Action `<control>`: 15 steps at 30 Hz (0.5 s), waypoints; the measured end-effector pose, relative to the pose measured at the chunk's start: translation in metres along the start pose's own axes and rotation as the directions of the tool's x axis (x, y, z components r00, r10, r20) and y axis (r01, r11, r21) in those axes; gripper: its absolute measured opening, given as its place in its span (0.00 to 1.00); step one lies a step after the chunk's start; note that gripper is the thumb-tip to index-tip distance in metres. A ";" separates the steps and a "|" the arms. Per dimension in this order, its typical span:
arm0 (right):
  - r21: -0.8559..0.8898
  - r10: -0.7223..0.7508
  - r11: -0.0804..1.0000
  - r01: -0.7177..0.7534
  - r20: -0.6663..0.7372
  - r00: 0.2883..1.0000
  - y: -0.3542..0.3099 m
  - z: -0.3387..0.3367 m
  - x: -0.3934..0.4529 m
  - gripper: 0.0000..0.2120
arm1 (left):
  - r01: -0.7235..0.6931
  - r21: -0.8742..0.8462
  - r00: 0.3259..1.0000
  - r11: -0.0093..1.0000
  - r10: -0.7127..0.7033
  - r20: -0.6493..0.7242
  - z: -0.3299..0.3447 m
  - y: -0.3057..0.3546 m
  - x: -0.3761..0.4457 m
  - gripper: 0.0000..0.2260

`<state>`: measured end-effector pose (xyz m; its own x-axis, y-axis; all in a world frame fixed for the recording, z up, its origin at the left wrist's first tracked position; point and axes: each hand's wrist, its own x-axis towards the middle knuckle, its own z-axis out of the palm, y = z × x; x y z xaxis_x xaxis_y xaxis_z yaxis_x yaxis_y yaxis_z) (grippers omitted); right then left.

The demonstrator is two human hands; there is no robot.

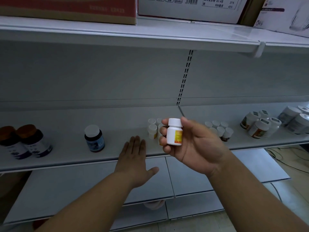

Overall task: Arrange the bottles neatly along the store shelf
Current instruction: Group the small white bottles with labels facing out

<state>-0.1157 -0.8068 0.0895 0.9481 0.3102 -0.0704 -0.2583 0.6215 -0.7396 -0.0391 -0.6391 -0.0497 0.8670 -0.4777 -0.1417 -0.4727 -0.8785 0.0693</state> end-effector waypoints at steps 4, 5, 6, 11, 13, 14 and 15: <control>-0.042 -0.076 0.996 0.076 -0.011 0.997 0.004 -0.004 0.003 0.17 | 0.001 0.003 1.000 1.000 -0.001 0.002 0.000 0.000 0.000 0.48; -0.026 -0.077 0.997 0.076 -0.006 0.997 0.004 -0.004 0.004 0.18 | 0.001 0.008 1.000 1.000 -0.001 0.003 0.001 -0.001 0.000 0.48; -0.006 -0.066 0.998 0.066 -0.003 0.998 0.004 -0.004 0.004 0.18 | 0.001 0.012 1.000 1.000 -0.001 0.003 0.001 -0.001 0.001 0.48; -0.031 -0.058 0.998 0.056 -0.064 0.996 0.005 -0.003 0.008 0.18 | -0.005 0.015 1.000 1.000 0.005 -0.004 0.002 -0.001 0.002 0.48; -0.212 -0.110 0.974 0.081 -0.129 0.985 0.007 -0.009 0.014 0.16 | -0.012 0.020 1.000 1.000 0.012 0.000 0.002 -0.001 0.002 0.48; -0.362 -0.146 0.929 0.077 -0.166 0.975 0.008 -0.012 0.017 0.15 | -0.016 0.025 1.000 1.000 0.016 0.004 0.002 -0.002 0.002 0.48; -0.531 -0.195 0.845 0.063 -0.195 0.961 0.009 -0.014 0.020 0.13 | -0.021 0.028 1.000 0.999 0.021 0.007 0.002 -0.002 0.002 0.48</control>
<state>-0.0970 -0.8051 0.0717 0.9979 0.0365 -0.0541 -0.0594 0.1624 -0.9849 -0.0365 -0.6381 -0.0526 0.8558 -0.4960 -0.1470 -0.4952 -0.8676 0.0447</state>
